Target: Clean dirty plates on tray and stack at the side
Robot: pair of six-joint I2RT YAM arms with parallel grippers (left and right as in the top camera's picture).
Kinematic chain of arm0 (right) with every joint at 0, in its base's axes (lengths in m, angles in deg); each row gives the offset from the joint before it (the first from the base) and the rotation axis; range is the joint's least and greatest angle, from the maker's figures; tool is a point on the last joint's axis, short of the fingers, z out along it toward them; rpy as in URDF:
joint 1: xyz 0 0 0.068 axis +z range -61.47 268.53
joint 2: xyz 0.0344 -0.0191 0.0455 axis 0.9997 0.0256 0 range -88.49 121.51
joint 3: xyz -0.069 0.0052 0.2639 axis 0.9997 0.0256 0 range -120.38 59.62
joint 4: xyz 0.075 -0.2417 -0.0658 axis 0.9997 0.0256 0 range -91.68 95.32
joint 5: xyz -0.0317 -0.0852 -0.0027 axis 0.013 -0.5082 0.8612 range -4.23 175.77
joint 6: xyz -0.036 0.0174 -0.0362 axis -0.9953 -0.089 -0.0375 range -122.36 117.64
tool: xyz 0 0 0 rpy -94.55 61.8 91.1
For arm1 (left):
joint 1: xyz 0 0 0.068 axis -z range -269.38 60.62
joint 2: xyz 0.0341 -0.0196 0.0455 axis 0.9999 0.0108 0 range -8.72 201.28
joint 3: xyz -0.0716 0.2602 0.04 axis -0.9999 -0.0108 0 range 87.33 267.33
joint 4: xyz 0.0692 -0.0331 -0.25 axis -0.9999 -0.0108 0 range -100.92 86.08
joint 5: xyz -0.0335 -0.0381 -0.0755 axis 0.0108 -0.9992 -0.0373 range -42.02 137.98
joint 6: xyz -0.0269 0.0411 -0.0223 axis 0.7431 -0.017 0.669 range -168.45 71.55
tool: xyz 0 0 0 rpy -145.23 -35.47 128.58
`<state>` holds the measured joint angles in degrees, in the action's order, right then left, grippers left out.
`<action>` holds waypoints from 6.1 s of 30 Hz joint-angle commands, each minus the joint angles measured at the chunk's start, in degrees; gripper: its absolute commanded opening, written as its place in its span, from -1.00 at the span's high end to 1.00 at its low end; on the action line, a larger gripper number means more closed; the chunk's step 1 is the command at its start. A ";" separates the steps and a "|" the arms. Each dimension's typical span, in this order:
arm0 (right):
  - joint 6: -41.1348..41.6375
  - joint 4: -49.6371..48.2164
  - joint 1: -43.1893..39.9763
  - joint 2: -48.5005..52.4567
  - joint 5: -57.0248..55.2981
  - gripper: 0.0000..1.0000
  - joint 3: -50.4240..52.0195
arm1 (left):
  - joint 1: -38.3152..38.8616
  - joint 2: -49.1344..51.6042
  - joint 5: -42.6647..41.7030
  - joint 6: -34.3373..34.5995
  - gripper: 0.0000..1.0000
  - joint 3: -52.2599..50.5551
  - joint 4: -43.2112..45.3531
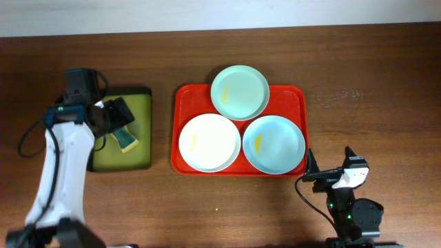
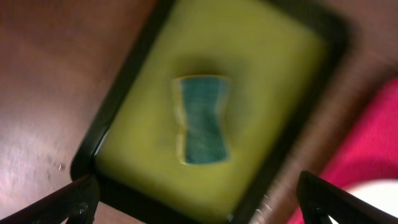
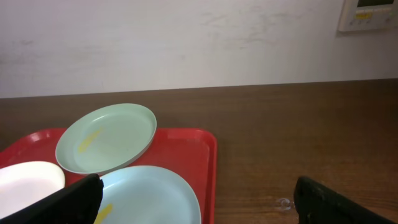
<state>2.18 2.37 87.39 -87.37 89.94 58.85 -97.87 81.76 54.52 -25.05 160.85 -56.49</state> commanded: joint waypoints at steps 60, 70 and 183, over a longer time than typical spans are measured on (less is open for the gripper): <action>0.17 0.07 -0.44 -0.28 -0.31 -0.97 0.46 | -4.52 13.79 -11.26 -1.64 1.00 3.52 3.82; 0.17 0.07 -0.44 -0.28 -0.28 -0.97 0.46 | -3.17 2.14 -27.19 -9.14 1.00 14.51 -4.68; 1.90 47.58 23.47 118.75 15.91 0.10 -92.54 | 25.57 5.29 0.33 3.76 -0.99 14.49 -18.21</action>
<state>3.86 49.67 109.48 29.06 107.36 -34.44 -71.91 86.91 54.87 -20.39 175.30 -74.79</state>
